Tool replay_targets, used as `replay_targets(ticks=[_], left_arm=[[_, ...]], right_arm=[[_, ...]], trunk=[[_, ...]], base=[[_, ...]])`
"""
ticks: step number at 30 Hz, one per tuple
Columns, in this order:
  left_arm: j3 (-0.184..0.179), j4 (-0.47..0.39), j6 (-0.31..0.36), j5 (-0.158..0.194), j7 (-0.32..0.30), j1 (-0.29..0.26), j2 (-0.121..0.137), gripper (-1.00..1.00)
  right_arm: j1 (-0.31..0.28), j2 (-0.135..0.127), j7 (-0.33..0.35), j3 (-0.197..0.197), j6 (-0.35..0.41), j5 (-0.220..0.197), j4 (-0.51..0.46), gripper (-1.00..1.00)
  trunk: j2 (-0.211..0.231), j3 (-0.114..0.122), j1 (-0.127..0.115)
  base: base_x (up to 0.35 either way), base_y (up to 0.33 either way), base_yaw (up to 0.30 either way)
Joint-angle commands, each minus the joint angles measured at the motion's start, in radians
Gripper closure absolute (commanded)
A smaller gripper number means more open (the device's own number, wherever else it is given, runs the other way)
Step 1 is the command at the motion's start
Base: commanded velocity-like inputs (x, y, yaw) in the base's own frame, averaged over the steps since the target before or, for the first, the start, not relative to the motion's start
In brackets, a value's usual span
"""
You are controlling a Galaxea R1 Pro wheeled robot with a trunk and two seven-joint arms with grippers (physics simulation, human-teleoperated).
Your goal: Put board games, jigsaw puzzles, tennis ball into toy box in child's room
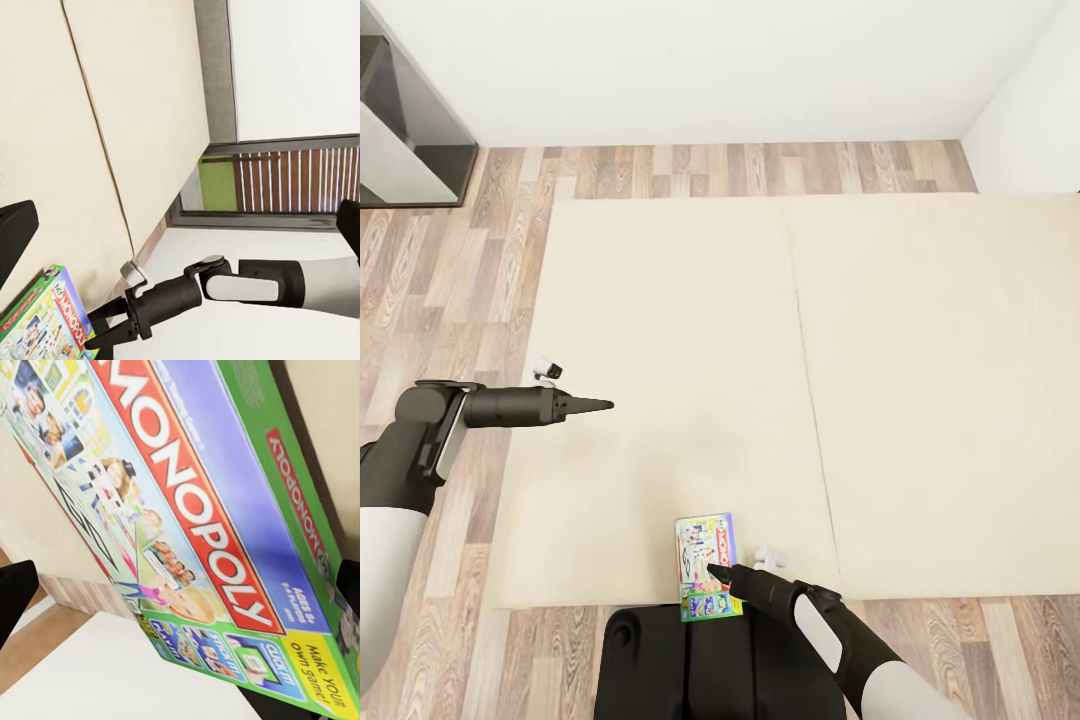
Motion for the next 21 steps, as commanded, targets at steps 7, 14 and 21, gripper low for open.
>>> replay_targets(ticks=[7, 14, 21], left_arm=[[-0.001, 0.000, 0.011, 0.000, -0.004, -0.001, 0.001, -1.00], [-0.001, 0.000, 0.011, 0.000, -0.004, 0.000, 0.001, -1.00], [0.000, 0.000, 0.011, 0.000, -0.004, 0.000, 0.001, -1.00]], right_arm=[[0.000, 0.000, 0.000, 0.003, 0.005, -0.008, -0.001, -1.00], [0.000, 0.000, 0.000, 0.003, 0.005, -0.008, -0.001, -1.00], [0.000, 0.000, 0.000, 0.002, 0.005, -0.008, -0.001, -1.00]], trunk=[[-0.001, -0.001, 0.001], [-0.001, -0.001, 0.001], [-0.001, -0.001, 0.001]], base=[[0.000, 0.001, 0.000], [0.000, 0.006, 0.000], [0.000, 0.107, 0.000]])
